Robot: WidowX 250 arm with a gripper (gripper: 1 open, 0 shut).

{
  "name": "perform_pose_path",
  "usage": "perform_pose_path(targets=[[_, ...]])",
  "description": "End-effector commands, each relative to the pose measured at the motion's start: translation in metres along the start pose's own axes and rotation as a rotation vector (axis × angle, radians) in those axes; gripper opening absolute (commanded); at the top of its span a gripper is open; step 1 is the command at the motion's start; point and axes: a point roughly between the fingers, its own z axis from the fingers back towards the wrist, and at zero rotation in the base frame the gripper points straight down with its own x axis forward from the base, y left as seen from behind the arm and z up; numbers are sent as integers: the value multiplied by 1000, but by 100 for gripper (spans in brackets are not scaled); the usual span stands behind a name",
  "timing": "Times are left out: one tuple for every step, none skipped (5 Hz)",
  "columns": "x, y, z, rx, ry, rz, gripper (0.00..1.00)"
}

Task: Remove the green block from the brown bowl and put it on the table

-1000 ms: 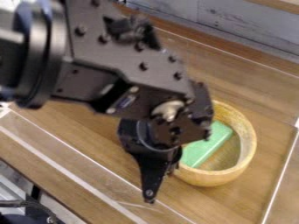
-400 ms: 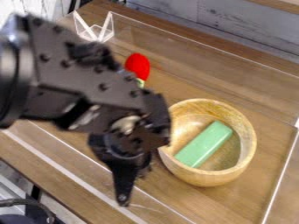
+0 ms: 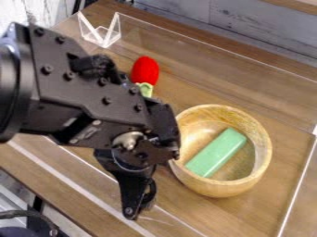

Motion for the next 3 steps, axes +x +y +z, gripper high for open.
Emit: perform_pose_path(targets=[[-2, -2, 11, 8, -2, 24, 100], [-2, -16, 17, 12, 5, 56, 100], [1, -35, 26, 36, 17, 105, 100]])
